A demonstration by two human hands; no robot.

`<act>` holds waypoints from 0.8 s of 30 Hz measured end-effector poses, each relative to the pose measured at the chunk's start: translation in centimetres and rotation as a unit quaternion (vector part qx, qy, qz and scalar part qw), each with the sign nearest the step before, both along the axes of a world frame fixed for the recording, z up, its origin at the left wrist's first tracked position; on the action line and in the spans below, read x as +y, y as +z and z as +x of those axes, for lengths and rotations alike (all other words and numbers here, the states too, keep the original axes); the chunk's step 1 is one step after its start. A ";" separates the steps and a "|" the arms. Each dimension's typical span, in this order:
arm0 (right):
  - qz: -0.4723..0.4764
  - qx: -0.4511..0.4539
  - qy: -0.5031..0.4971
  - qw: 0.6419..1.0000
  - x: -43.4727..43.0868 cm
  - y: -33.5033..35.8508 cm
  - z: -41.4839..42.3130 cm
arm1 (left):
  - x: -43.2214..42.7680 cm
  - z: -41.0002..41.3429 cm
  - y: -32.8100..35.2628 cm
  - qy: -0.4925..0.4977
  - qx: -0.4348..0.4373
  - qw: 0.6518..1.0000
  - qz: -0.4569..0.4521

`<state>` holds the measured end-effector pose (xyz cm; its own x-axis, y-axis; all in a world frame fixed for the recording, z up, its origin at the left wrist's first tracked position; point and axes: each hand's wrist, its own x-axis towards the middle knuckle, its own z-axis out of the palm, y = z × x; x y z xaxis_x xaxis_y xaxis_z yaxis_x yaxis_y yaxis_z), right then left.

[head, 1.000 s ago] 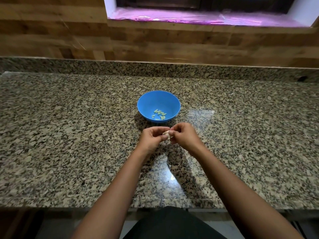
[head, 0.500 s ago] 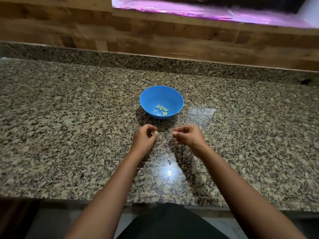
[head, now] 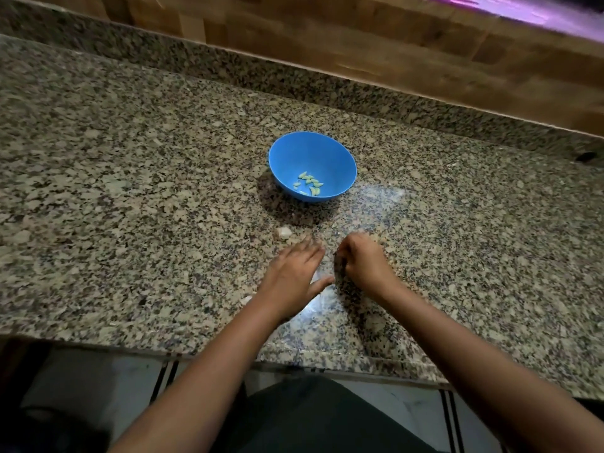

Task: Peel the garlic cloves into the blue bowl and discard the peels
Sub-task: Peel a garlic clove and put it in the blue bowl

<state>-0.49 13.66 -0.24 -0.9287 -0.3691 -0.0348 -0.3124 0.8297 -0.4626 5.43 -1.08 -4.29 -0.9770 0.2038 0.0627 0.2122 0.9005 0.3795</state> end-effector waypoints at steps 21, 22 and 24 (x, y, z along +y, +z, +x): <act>-0.617 -0.348 -0.240 0.664 -1.5 2.6 2.9 | 0.5 -2.0 4.0 0.155 -0.064 0.862 0.479; -0.627 -0.354 -0.244 0.649 -1.4 2.7 2.9 | 0.5 -2.1 4.1 0.155 -0.067 0.858 0.485; -0.631 -0.372 -0.245 0.635 -1.2 3.0 2.8 | 0.5 -2.1 4.2 0.149 -0.070 0.854 0.494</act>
<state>2.27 12.50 2.71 -0.8424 -0.2125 -0.4952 0.5354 -0.4347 -0.7242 3.33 -0.61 -0.04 -0.9882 -0.1403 -0.0621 -0.0808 0.1317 0.9880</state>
